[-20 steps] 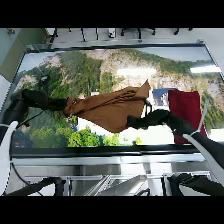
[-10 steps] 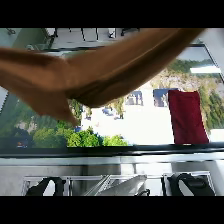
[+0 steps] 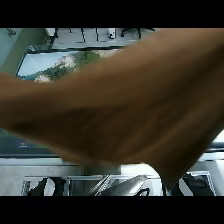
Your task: Fold the shirts.
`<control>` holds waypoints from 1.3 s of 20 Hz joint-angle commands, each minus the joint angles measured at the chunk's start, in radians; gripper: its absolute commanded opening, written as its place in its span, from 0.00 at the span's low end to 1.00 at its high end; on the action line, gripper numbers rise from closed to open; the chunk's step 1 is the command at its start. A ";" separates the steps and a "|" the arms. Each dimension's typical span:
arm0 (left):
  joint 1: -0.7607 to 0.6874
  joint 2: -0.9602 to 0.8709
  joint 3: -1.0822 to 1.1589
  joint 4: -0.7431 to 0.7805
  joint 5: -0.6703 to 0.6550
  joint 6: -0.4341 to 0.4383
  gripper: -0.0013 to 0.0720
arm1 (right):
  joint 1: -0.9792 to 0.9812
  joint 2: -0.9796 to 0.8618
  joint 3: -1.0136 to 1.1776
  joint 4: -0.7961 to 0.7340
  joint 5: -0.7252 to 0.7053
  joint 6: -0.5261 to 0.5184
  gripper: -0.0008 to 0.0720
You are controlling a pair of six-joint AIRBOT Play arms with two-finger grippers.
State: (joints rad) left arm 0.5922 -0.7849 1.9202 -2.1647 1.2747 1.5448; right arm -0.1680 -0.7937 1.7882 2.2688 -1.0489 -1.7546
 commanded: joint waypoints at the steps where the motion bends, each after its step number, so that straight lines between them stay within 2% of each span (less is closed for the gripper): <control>1: -0.098 -0.126 -0.196 -0.001 0.101 0.016 0.04 | 0.001 -0.113 -0.182 -0.005 -0.066 0.004 0.04; 3: -0.238 -0.238 -0.368 0.000 0.018 0.076 0.04 | 0.030 -0.191 -0.353 -0.002 -0.001 -0.008 0.04; 5: -0.371 -0.376 -0.520 0.033 -0.155 0.124 0.04 | 0.072 -0.299 -0.523 -0.002 0.125 -0.026 0.04; 8: -0.471 -0.644 -0.582 0.139 -0.372 0.122 0.04 | 0.095 -0.524 -0.608 0.036 0.261 -0.030 0.04; 11: -0.480 -0.916 -0.458 0.106 -0.401 0.122 0.04 | 0.098 -0.709 -0.601 0.182 0.378 -0.066 0.04; 13: -0.480 -1.050 -0.356 0.045 -0.398 0.122 0.04 | 0.108 -0.777 -0.584 0.181 0.434 -0.064 0.04; 16: -0.474 -1.167 -0.227 0.042 -0.371 0.122 0.04 | 0.107 -0.816 -0.581 0.177 0.451 -0.065 0.04; 17: -0.467 -1.191 -0.182 0.042 -0.338 0.122 0.09 | 0.105 -0.815 -0.581 0.175 0.451 -0.073 0.04; 18: -0.459 -1.205 -0.132 0.043 -0.290 0.122 0.60 | 0.099 -0.807 -0.581 0.175 0.446 -0.079 0.13; 19: -0.448 -1.209 -0.089 0.044 -0.238 0.119 0.96 | 0.088 -0.795 -0.581 0.173 0.428 -0.080 0.38; 20: -0.428 -1.208 -0.037 0.050 -0.166 0.119 0.96 | 0.067 -0.774 -0.581 0.163 0.388 -0.083 0.49; 22: -0.369 -1.208 0.089 0.052 0.028 0.119 0.96 | 0.003 -0.716 -0.581 0.121 0.254 -0.082 0.48; 24: -0.283 -1.195 0.164 0.052 0.233 0.119 0.96 | -0.072 -0.638 -0.584 0.039 0.058 -0.074 0.48; 26: -0.183 -1.130 0.066 0.053 0.369 0.136 0.96 | -0.127 -0.533 -0.654 -0.048 -0.075 -0.052 0.48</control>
State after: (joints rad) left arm 0.2981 -1.9587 1.9942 -2.1139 1.3750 1.6657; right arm -0.2184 -1.4372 1.1862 2.3356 -0.8989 -1.8320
